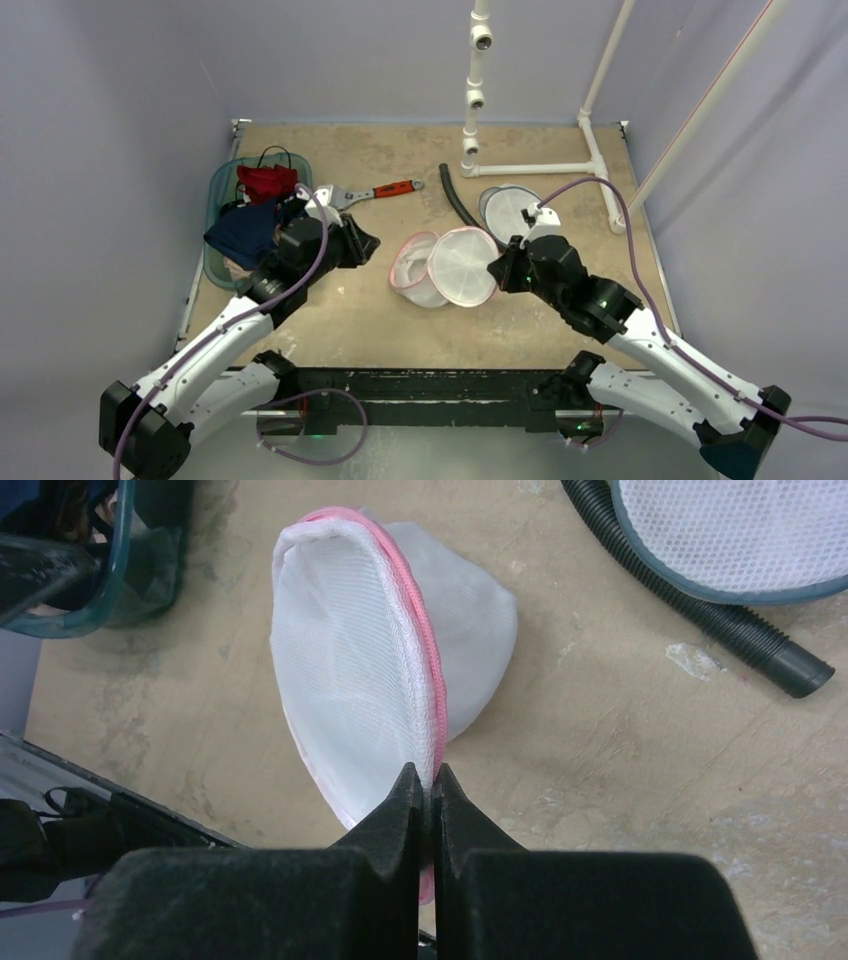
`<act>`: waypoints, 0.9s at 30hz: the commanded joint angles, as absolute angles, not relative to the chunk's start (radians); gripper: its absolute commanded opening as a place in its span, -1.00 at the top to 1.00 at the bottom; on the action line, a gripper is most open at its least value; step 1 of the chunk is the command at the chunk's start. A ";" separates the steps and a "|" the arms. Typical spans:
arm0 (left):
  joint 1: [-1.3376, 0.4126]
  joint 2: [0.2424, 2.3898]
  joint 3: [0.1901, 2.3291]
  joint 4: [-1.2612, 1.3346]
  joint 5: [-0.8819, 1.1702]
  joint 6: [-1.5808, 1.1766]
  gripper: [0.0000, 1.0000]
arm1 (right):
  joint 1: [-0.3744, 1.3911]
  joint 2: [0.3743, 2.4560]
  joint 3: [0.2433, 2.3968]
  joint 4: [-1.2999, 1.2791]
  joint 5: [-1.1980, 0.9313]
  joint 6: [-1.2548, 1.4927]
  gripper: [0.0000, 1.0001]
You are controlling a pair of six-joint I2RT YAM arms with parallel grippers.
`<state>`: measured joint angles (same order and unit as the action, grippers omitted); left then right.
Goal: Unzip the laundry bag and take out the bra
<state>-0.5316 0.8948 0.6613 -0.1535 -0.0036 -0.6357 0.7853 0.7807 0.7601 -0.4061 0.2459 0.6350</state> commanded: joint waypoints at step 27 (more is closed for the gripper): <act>-1.364 1.088 0.664 0.358 -0.446 -0.037 -0.20 | 0.785 0.740 0.825 -0.609 0.258 0.818 1.00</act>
<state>-1.1774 1.0206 0.5888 0.2771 -0.2382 -0.2874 0.7853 0.7383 0.8242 -0.6453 0.2676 0.7803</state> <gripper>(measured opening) 0.593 0.017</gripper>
